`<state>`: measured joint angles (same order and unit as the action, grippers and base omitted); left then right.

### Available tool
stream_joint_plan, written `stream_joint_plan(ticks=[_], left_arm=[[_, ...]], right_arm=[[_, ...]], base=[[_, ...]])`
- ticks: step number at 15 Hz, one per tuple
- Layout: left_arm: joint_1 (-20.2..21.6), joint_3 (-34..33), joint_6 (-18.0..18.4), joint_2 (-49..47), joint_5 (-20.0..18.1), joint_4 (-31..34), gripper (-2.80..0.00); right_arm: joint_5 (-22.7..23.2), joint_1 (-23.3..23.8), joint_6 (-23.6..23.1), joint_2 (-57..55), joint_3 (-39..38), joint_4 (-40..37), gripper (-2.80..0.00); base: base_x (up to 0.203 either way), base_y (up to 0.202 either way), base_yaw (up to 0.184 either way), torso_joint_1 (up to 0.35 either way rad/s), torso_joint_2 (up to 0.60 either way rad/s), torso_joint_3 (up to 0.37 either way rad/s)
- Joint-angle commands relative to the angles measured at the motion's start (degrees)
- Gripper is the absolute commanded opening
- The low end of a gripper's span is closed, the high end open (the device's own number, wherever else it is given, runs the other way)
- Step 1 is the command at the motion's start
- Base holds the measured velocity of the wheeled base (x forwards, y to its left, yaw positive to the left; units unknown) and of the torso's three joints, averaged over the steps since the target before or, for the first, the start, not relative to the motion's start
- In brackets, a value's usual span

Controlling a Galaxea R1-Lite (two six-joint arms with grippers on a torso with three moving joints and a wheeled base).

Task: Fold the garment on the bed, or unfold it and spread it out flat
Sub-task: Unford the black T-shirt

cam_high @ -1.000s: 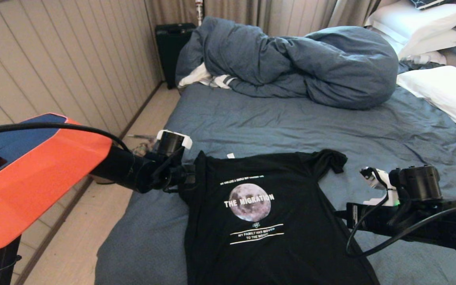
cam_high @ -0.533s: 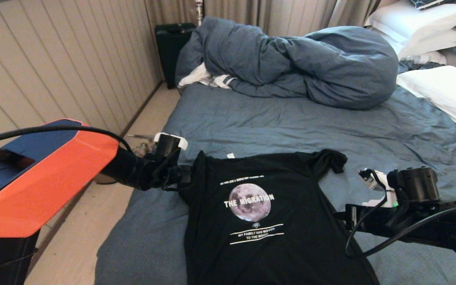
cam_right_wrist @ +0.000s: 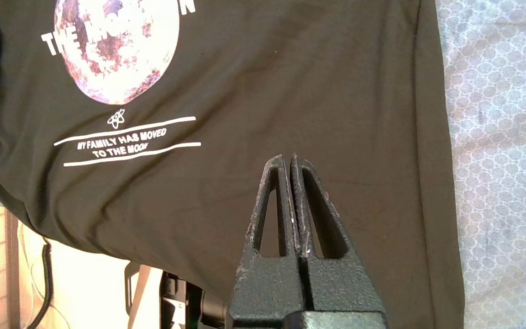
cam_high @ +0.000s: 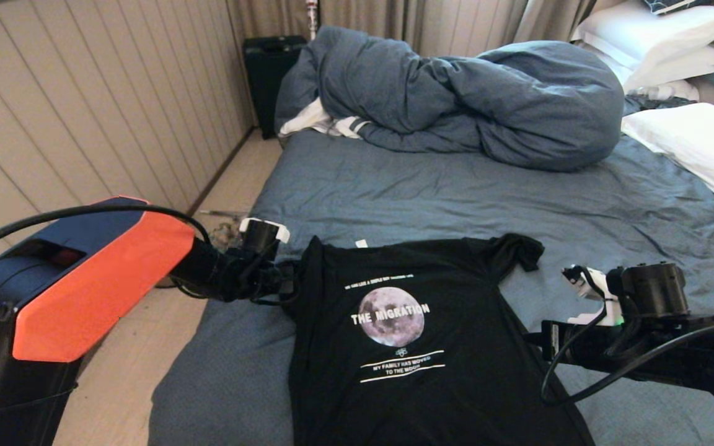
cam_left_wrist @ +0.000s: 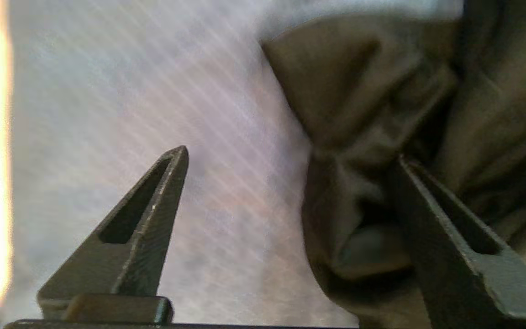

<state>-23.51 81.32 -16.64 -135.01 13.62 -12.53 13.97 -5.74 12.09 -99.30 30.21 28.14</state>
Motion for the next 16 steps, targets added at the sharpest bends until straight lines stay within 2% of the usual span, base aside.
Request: stream_joint_plan(ticks=[1, 2, 6, 7, 16], left_arm=[[-1.21, -0.62, -0.32, -0.72, 0.09, -0.13, -0.03], [-1.78, -1.57, -0.33, -0.26, 0.09, -0.22, -2.80], [-2.15, -1.42, -0.94, 0.18, 0.09, -0.39, -2.80], [-1.91, -1.38, -2.05, 0.38, 0.16, -0.42, -2.80], [6.32, -2.04, -2.96, 8.65, 0.71, 0.04, -2.80]], right_arm=[[0.09, -0.05, 0.04, 0.09, -0.06, 0.16, -2.80], [0.09, -0.05, 0.12, 0.29, -0.06, 0.16, -2.80], [0.09, -0.06, 0.04, 0.60, -0.50, 0.16, -2.80], [0.23, -0.06, -0.05, 0.69, -0.59, 0.25, -2.80], [0.18, -0.24, -0.49, 0.09, -0.94, 0.25, -2.80]], base=[[0.000, 0.000, 0.000, 0.000, 0.00, 0.000], [0.000, 0.000, 0.000, 0.000, 0.00, 0.000], [0.000, 0.000, 0.000, 0.000, 0.00, 0.000], [0.000, 0.000, 0.000, 0.000, 0.00, 0.000], [0.000, 0.000, 0.000, 0.000, 0.00, 0.000]])
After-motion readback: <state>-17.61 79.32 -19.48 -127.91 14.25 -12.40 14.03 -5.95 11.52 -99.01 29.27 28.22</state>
